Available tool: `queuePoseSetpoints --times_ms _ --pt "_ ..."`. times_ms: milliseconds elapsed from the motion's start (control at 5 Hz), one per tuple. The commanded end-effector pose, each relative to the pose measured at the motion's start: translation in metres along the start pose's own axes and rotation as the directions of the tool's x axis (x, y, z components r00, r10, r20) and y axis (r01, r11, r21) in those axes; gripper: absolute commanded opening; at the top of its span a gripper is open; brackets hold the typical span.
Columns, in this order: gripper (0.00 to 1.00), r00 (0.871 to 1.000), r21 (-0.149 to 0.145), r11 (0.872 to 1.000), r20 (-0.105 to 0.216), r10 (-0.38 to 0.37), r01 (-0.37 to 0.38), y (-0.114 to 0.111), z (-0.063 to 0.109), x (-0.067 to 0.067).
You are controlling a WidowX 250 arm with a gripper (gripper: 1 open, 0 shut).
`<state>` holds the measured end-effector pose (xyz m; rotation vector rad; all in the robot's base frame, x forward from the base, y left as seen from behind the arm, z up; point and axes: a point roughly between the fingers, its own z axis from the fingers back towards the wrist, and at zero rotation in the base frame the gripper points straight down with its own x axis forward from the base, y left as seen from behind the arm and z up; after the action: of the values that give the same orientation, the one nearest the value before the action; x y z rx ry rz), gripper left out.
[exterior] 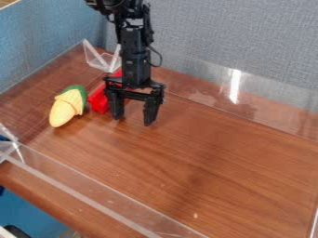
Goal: Put the red object to the left side of the table
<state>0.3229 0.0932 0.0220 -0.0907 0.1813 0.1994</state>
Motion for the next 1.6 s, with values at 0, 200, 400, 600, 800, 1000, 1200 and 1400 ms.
queuePoseSetpoints --times_ms 0,200,400,600,800,1000,1200,1400 --pt "1.0 0.993 -0.004 0.999 0.116 0.036 -0.036 0.008 0.042 0.003" --pt "1.0 0.988 -0.011 0.998 0.138 0.066 -0.065 0.016 0.052 0.004" --pt "1.0 0.986 -0.004 0.995 0.133 0.099 -0.1 0.02 0.043 0.016" --pt "1.0 0.987 0.027 0.992 0.109 0.116 -0.119 0.023 0.03 0.026" --pt "1.0 0.977 0.05 0.979 0.092 0.19 -0.195 0.019 0.027 0.029" --pt "1.0 0.96 0.033 0.963 0.101 0.262 -0.266 0.013 0.026 0.028" --pt "1.0 0.936 0.003 0.942 0.107 0.334 -0.336 0.006 0.026 0.027" --pt "1.0 0.952 -0.004 0.958 0.109 0.285 -0.287 0.011 0.036 0.023"
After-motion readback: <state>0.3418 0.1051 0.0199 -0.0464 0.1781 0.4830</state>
